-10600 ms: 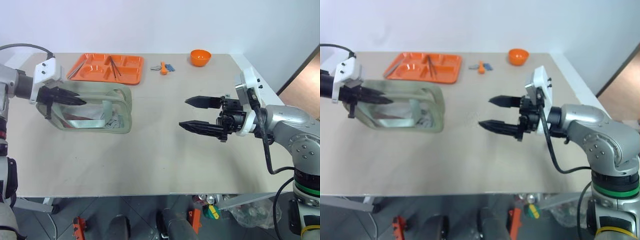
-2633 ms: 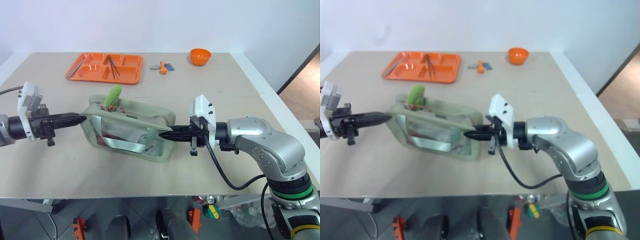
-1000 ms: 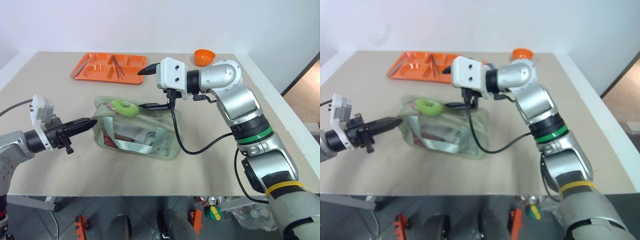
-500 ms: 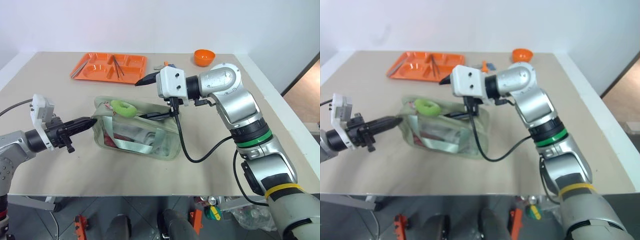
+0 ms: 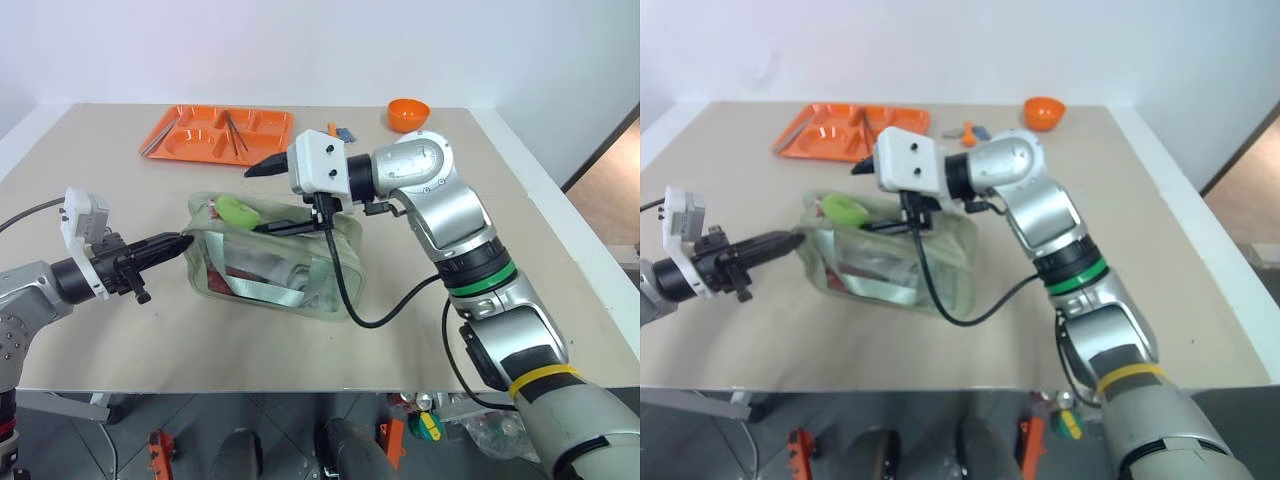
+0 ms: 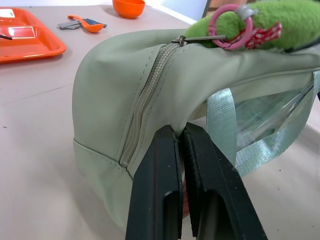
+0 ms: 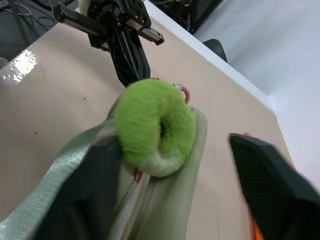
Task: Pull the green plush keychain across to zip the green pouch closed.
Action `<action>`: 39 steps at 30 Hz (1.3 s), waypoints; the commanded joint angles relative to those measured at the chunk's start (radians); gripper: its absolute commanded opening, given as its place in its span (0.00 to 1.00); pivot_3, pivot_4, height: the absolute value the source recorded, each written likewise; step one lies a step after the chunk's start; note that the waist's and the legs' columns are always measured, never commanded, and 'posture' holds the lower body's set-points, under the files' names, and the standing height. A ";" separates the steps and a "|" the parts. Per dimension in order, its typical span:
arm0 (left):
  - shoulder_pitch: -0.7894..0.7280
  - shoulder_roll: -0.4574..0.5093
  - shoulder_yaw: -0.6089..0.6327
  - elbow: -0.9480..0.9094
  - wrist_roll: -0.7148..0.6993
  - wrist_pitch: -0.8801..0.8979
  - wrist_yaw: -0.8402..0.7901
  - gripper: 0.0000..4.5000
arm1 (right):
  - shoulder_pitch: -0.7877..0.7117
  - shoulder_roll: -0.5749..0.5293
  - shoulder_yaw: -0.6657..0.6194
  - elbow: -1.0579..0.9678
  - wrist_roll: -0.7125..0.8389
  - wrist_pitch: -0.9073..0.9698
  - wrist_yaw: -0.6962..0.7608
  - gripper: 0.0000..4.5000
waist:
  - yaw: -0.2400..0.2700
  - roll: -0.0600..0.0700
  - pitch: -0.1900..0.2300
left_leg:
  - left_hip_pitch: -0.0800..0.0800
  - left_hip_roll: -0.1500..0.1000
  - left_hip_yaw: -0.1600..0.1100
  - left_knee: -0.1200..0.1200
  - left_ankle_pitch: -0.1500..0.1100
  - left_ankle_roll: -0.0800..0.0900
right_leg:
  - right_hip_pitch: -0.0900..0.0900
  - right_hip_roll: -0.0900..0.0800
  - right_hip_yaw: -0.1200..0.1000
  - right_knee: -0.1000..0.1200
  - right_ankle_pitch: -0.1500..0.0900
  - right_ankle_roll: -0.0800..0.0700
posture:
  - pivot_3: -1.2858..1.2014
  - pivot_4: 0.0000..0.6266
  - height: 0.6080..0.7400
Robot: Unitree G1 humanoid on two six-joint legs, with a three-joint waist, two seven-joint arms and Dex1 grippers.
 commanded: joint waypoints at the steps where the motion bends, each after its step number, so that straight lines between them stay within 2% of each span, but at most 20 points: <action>1: 0.005 0.000 -0.002 -0.019 -0.007 0.003 0.000 0.00 | -0.022 -0.003 -0.035 -0.008 0.010 -0.007 0.002 0.42 | 0.000 0.000 0.000 | 0.000 0.000 0.000 0.000 0.000 0.000 | 0.000 0.000 0.000 0.000 0.000 0.000 | 0.52 0.24 1.00; 6: -0.001 0.000 -0.006 -0.013 -0.003 0.001 0.001 0.00 | -0.023 -0.008 -0.035 0.013 -0.007 -0.022 -0.014 0.04 | 0.000 0.000 0.000 | 0.000 0.000 0.000 0.000 0.000 0.000 | 0.000 0.000 0.000 0.000 0.000 0.000 | 0.52 0.24 1.00; 7: -0.001 0.000 -0.006 -0.014 -0.003 0.001 0.002 0.00 | -0.023 -0.009 -0.036 0.015 -0.009 -0.025 -0.016 0.01 | 0.000 0.000 0.000 | 0.000 0.000 0.000 0.000 0.000 0.000 | 0.000 0.000 0.000 0.000 0.000 0.000 | 0.52 0.24 1.00; 19: -0.017 -0.002 -0.017 0.007 0.005 -0.002 0.000 0.00 | -0.014 -0.044 -0.052 0.017 -0.025 -0.004 -0.028 0.01 | 0.000 0.000 0.000 | 0.000 0.000 0.000 0.000 0.000 0.000 | 0.000 0.000 0.000 0.000 0.000 0.000 | 0.52 0.24 1.00; 23: -0.028 -0.006 -0.026 0.026 0.009 -0.007 -0.006 0.00 | 0.001 -0.087 -0.074 -0.017 -0.001 0.032 -0.022 0.01 | 0.001 0.000 0.000 | 0.000 0.000 0.000 0.000 0.000 0.000 | 0.000 0.000 0.000 0.000 0.000 0.000 | 0.52 0.24 1.00; 32: -0.046 -0.015 -0.042 0.045 0.017 -0.011 -0.010 0.00 | 0.035 -0.097 -0.080 -0.067 0.033 0.057 0.016 0.01 | -0.001 0.000 0.000 | 0.000 0.000 -0.001 0.000 0.000 0.000 | 0.000 0.001 0.000 0.000 0.000 0.000 | 0.52 0.24 1.00; 39: -0.048 -0.012 -0.045 0.053 0.017 -0.011 -0.014 0.00 | 0.024 -0.177 -0.111 -0.027 -0.005 0.065 -0.009 0.01 | 0.001 0.000 0.000 | 0.000 -0.001 0.000 0.000 0.000 0.000 | 0.000 0.000 0.000 0.000 0.000 0.000 | 0.52 0.24 1.00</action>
